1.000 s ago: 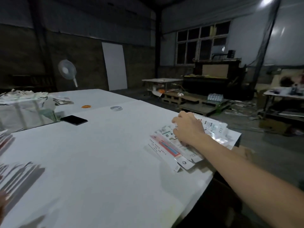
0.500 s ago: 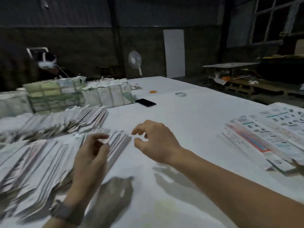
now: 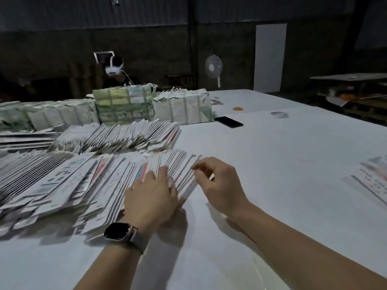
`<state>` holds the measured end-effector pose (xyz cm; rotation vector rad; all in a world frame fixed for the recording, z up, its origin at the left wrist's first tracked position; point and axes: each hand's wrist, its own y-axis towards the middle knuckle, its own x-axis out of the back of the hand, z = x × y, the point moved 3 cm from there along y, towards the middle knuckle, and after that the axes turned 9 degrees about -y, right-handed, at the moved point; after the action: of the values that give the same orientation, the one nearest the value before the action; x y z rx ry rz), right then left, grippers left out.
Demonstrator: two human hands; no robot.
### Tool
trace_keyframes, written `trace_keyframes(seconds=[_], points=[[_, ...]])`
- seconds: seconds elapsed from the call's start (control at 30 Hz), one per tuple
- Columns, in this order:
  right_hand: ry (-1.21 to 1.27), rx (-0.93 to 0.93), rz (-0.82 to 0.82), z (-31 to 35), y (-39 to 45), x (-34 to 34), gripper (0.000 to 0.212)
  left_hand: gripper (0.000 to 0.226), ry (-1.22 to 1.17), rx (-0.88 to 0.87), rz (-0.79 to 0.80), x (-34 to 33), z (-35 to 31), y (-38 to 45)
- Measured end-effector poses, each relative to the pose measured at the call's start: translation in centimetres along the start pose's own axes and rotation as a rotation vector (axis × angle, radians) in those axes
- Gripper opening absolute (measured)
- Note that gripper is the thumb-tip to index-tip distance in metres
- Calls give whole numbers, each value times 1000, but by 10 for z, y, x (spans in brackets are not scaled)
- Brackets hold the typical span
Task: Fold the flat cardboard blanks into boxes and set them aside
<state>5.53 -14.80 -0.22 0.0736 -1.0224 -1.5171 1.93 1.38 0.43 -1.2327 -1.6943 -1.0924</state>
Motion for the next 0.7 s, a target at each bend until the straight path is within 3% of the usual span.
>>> trace_keyframes(seconds=[0.1, 0.2, 0.33, 0.4, 0.5, 0.57, 0.7], points=[[-5, -29, 56, -6, -6, -3, 13, 54, -48, -143, -134, 2, -9, 0], [26, -79, 40, -11, -10, 0, 16, 62, -144, -169, -218, 5, -10, -1], [134, -146, -11, -9, -6, 7, 19, 66, -407, -352, -448, 20, -21, -6], [228, -287, 1, -9, 3, 13, 17, 63, -603, -444, -521, 25, -27, -11], [397, -588, 161, -11, 15, 20, 46, 59, -1131, -394, -246, 17, -37, -13], [499, -654, 249, -10, 17, 25, 48, 63, -1399, -311, -12, 9, -43, -16], [625, -518, 268, -13, 5, 32, 33, 73, -1384, -250, 266, -11, -56, -24]])
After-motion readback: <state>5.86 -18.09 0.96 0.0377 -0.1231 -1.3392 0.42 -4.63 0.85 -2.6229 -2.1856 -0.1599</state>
